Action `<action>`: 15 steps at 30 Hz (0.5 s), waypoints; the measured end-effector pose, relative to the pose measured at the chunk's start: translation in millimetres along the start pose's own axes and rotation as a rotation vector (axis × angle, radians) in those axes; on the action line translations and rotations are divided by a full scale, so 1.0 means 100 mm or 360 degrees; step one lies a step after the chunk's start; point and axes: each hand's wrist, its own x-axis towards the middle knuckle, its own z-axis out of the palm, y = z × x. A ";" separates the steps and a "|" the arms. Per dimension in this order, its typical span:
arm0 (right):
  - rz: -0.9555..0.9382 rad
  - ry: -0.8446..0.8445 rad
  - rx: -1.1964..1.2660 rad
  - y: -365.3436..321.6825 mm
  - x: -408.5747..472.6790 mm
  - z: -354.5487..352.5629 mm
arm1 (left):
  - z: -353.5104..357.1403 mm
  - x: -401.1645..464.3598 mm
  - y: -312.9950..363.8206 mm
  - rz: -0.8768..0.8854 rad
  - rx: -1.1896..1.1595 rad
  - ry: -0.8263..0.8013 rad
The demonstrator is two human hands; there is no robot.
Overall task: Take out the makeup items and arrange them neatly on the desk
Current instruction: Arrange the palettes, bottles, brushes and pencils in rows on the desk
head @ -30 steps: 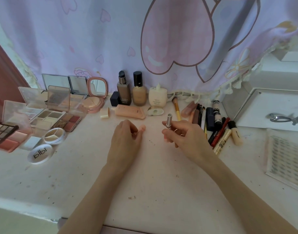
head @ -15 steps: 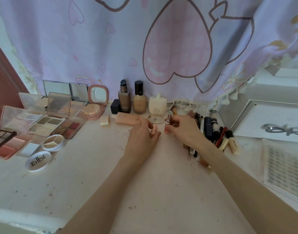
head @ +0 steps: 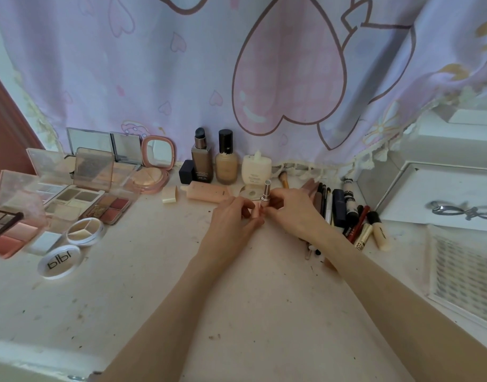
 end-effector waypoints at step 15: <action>-0.0166 0.0120 -0.0834 0.40 0.11 -0.44 | -0.24 -0.21 -0.21 -0.0009 0.0703 -0.0340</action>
